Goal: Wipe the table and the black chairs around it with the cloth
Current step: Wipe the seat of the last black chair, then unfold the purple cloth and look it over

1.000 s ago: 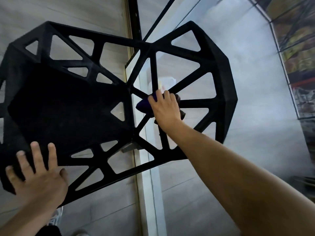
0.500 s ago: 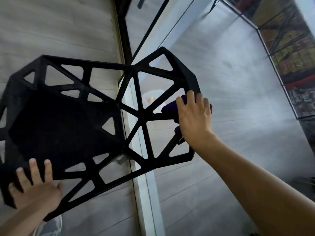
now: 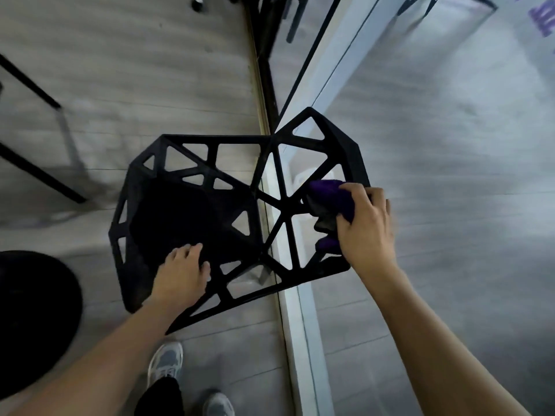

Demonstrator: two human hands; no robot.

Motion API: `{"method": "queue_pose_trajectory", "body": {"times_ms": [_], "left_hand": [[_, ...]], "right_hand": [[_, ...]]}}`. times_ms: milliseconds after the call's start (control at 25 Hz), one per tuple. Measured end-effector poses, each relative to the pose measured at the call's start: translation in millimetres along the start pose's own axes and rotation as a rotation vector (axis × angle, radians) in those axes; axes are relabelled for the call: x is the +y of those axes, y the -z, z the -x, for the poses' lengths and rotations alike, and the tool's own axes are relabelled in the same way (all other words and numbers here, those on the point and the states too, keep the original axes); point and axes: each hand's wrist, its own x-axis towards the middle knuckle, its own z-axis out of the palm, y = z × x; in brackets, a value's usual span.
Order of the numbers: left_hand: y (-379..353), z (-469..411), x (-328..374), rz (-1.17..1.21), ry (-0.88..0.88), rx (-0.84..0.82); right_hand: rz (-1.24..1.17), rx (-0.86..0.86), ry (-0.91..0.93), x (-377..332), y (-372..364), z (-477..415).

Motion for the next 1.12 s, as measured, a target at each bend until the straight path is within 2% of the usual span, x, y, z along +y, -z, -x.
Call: {"method": "queue_pose_trajectory", "body": {"times_ms": [240,400,560,840,920,1040,1120], "left_hand": [[49.1,106.0,85.5,0.296,-0.129,0.164],[66.7,179.9,127.3,0.674,-0.062,0.225],[78.3,237.8,149.7,1.074,0.051,0.223],[111.9,346.8,138.4,1.399,0.182,0.346],[116.3,375.0,130.2,1.452,0.221,0.458],[123.7,418.2,102.8,1.511,0.352,0.752],[126.5,448.8,82.1,1.526,0.428,0.858]], "right_hand": [[-0.44,-0.138,-0.095,-19.0,3.4,48.3],[-0.727,-0.31,-0.106,-34.5,24.0,88.4],[-0.837,-0.444,0.018,-60.9,35.3,129.2],[-0.948,-0.684,0.253,-103.4,79.1,204.6],[-0.943,-0.751,0.363,-118.0,93.5,229.4],[-0.926,-0.841,0.536,-139.9,111.2,267.9],[-0.978,-0.905,0.546,-157.3,116.6,290.2]]}}
